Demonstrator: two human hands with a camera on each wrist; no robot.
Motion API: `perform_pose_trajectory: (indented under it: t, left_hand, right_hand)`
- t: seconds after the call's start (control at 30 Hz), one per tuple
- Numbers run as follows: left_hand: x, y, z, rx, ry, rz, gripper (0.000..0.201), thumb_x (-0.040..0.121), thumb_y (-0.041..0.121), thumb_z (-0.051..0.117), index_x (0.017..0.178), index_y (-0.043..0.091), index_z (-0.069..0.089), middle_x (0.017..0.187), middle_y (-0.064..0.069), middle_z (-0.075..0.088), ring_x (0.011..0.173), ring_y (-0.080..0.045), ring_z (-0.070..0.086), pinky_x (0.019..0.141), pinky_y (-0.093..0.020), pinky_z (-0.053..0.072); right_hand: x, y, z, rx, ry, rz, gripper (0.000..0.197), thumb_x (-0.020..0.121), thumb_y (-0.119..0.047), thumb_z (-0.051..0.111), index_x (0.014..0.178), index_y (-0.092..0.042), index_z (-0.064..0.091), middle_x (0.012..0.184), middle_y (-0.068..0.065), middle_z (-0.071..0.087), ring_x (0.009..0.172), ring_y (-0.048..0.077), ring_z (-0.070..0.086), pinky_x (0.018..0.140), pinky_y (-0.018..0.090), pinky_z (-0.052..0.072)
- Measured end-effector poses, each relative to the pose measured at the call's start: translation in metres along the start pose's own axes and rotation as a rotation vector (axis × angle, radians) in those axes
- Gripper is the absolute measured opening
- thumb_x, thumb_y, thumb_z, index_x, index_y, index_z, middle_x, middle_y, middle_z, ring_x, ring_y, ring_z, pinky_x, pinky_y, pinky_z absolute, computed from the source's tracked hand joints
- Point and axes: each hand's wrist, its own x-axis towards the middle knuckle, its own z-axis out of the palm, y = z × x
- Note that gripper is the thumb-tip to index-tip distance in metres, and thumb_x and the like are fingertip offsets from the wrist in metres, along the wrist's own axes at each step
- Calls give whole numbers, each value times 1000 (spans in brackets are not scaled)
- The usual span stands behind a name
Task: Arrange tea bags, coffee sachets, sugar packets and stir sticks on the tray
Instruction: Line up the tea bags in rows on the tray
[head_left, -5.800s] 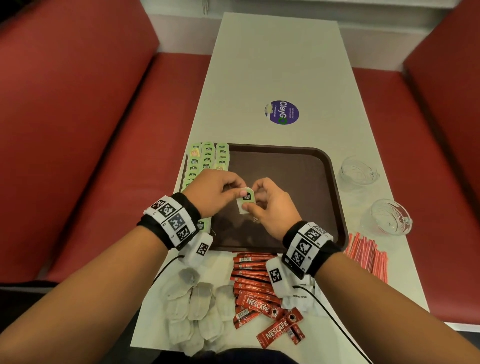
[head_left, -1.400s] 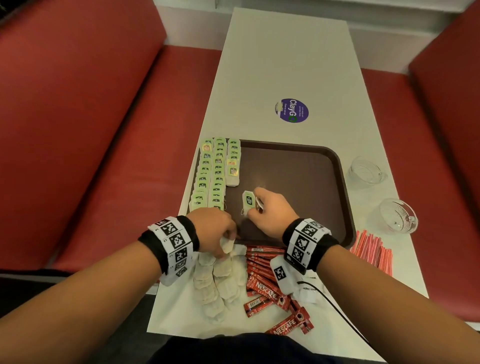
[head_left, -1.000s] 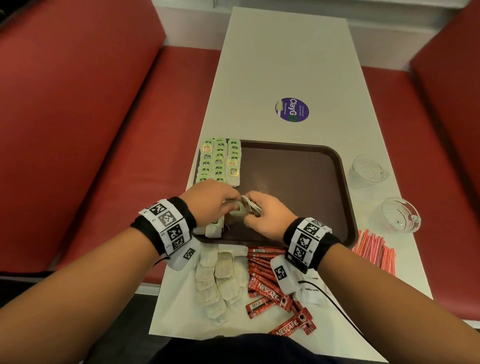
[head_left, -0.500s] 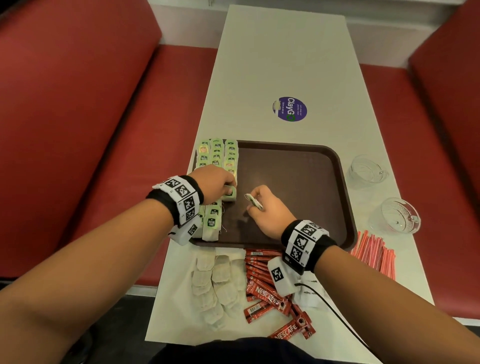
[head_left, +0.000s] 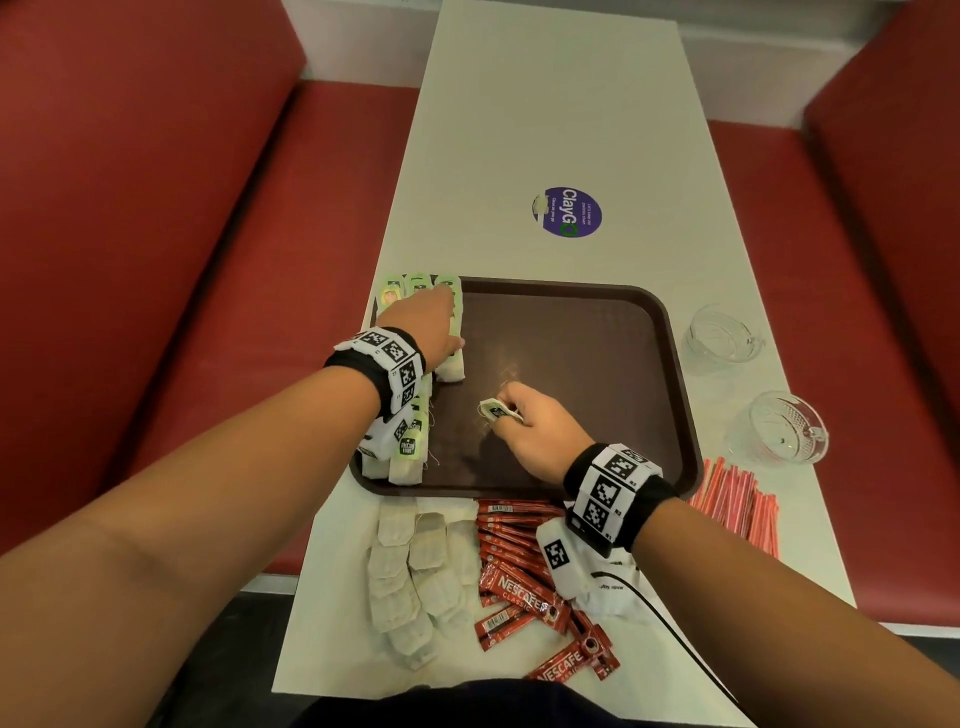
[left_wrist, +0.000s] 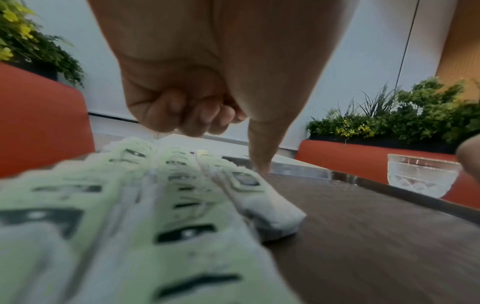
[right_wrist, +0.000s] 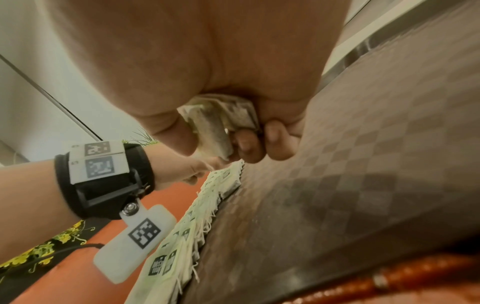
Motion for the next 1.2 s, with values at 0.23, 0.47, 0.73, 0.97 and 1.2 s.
perform_pose_trajectory:
  t: [0.23, 0.47, 0.73, 0.97, 1.2]
  left_hand:
    - [1, 13, 14, 145, -152, -31, 50, 86, 55, 62, 110, 12, 57, 89, -4, 54, 81, -26, 56, 68, -34, 47]
    - [-17, 15, -4, -13, -76, 26, 39, 93, 58, 54, 95, 19, 52, 84, 0, 59, 77, -21, 56, 62, -31, 39]
    - [-76, 23, -30, -380, -52, 409, 23, 88, 50, 68, 91, 27, 64, 78, 12, 56, 65, 6, 48, 56, -11, 33]
    - [-91, 19, -16, -301, 93, 366, 5, 93, 30, 65, 94, 27, 68, 78, 13, 58, 70, -4, 48, 65, -25, 35]
    - [-77, -3, -16, -299, 125, 261, 3, 95, 32, 62, 94, 30, 63, 80, 12, 63, 69, -3, 50, 65, -28, 37]
  right_hand:
    - [-3, 5, -4, -17, 3, -9, 5, 96, -21, 58, 91, -21, 56, 89, 2, 63, 83, 19, 59, 74, 37, 48]
    - [-2, 6, -6, -97, 56, -84, 3, 98, -24, 59, 101, -22, 58, 90, -7, 61, 82, 12, 58, 69, 25, 41]
    - [9, 4, -13, 6, 157, -111, 13, 95, -27, 65, 86, -30, 55, 81, -11, 58, 72, 4, 54, 59, 17, 35]
    - [16, 0, -7, -43, 120, -129, 22, 91, -30, 70, 78, -29, 53, 76, -10, 53, 67, 3, 48, 57, 19, 33]
    - [16, -2, -6, 16, 127, -67, 10, 95, -26, 63, 98, -28, 54, 86, -8, 63, 72, 8, 58, 60, 22, 42]
